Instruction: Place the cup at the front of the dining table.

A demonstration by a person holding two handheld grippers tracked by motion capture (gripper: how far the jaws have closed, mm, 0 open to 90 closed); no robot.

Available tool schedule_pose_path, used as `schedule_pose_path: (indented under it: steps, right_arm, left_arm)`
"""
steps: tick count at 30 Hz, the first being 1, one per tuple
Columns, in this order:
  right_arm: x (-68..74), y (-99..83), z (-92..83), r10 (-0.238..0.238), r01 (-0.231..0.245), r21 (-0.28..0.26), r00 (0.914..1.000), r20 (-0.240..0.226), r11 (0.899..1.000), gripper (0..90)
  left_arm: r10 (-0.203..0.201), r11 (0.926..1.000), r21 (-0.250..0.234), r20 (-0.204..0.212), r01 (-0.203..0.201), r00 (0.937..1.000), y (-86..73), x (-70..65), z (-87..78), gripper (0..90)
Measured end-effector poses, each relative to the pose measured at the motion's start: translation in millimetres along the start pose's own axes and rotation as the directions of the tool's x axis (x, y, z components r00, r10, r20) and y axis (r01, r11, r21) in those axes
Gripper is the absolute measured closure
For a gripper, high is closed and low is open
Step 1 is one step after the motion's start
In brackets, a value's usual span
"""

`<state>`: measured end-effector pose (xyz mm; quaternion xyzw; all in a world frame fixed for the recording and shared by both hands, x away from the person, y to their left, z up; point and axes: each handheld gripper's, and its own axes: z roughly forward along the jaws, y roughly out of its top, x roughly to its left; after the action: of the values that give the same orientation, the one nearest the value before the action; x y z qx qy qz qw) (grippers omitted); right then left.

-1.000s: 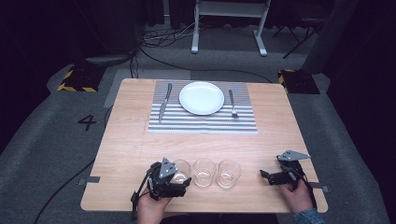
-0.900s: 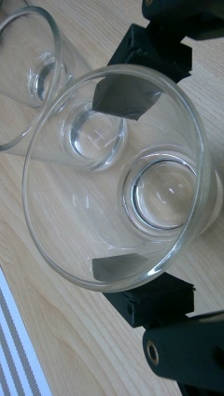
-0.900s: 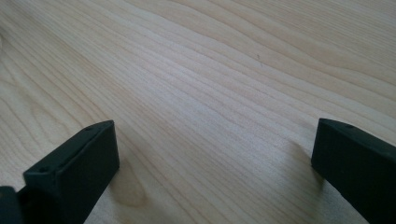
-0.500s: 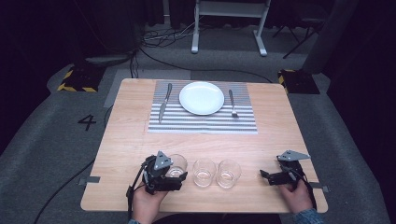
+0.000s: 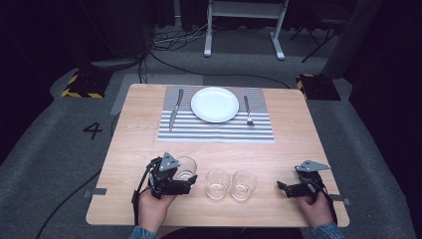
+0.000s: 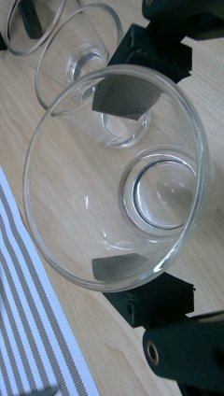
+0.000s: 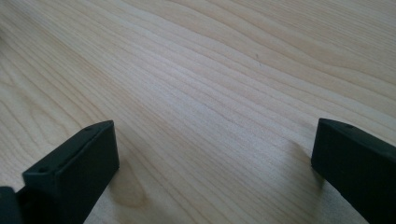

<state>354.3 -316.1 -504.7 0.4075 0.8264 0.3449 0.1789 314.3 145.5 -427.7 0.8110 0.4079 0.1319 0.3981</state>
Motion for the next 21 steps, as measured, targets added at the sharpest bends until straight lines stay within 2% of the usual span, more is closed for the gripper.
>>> schedule_pose_path:
  steps: [6, 13, 14, 17, 21]
  right_arm:
    - [0.4, 0.2, 0.0, 0.006, -0.006, 0.001, 1.0000, -0.001, 1.000, 0.8]
    - [0.5, 0.2, 0.1, 0.006, -0.006, 0.001, 1.0000, 0.000, 1.000, 0.8]
    - [0.5, 0.2, 0.1, 0.007, -0.007, 0.001, 1.0000, -0.001, 1.000, 0.8]
    - [0.4, 0.2, 0.1, 0.006, -0.006, 0.001, 1.0000, -0.001, 1.000, 0.8]
    - [0.5, 0.2, 0.1, 0.007, -0.007, 0.001, 1.0000, -0.001, 1.000, 0.8]
  left_arm:
    - [0.002, 1.0000, -0.005, 0.007, -0.002, 1.0000, 10.0, 4.1, -2.7, 19.4]
    - [0.013, 0.9999, -0.004, -0.009, -0.013, 0.9999, 23.8, 6.7, -5.8, 19.4]
    - [0.027, 0.9996, -0.001, -0.021, -0.027, 0.9994, 26.7, 8.0, -6.6, 19.4]
    - [0.018, 0.9998, -0.010, -0.011, -0.018, 0.9998, 32.7, 10.4, -5.4, 19.4]
    - [0.009, 0.9997, -0.023, -0.030, -0.010, 0.9995, 42.1, 11.6, 0.3, 19.4]
